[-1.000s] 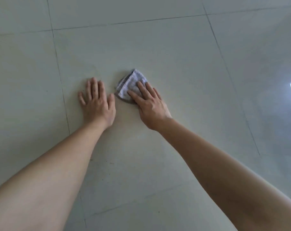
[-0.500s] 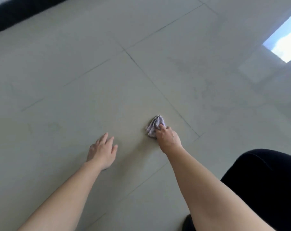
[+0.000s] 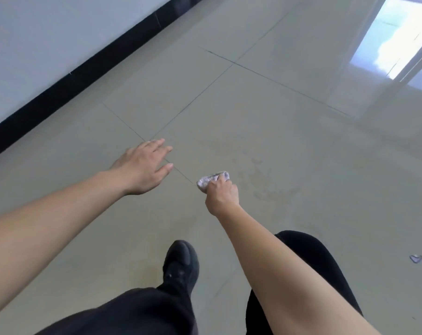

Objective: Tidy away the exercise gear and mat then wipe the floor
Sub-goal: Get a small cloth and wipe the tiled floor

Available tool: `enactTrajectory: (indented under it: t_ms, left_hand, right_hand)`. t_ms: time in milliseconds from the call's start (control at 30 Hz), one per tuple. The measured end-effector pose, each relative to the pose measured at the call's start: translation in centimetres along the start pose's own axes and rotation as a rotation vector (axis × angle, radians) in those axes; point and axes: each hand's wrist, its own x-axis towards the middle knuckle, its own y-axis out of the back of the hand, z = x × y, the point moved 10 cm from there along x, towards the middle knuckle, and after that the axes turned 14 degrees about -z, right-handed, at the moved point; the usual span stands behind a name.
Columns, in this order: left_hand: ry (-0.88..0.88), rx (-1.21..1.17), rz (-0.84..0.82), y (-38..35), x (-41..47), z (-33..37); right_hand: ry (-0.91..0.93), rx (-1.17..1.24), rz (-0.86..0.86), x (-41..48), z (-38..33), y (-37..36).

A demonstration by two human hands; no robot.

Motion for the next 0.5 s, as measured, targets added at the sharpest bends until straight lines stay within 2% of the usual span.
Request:
enactTrajectory:
  t_ms: [100, 233, 367, 500]
  left_hand:
    - [-0.026, -0.073, -0.021, -2.6, 4.6, 1.2]
    - [-0.032, -0.143, -0.141, -10.5, 12.2, 3.4]
    - [0.031, -0.226, -0.145, -17.2, 18.1, 5.2]
    - [0.075, -0.302, -0.084, -21.4, 19.8, 5.5]
  right_hand:
    - [-0.113, 0.023, -0.04, 0.9, 4.0, -2.8]
    - [-0.226, -0.04, -0.052, 1.0, 9.6, -9.6]
    - [0.008, -0.063, 0.036, 0.5, 8.8, -15.7]
    - [0.269, -0.236, 0.038, 1.4, 10.2, -16.2]
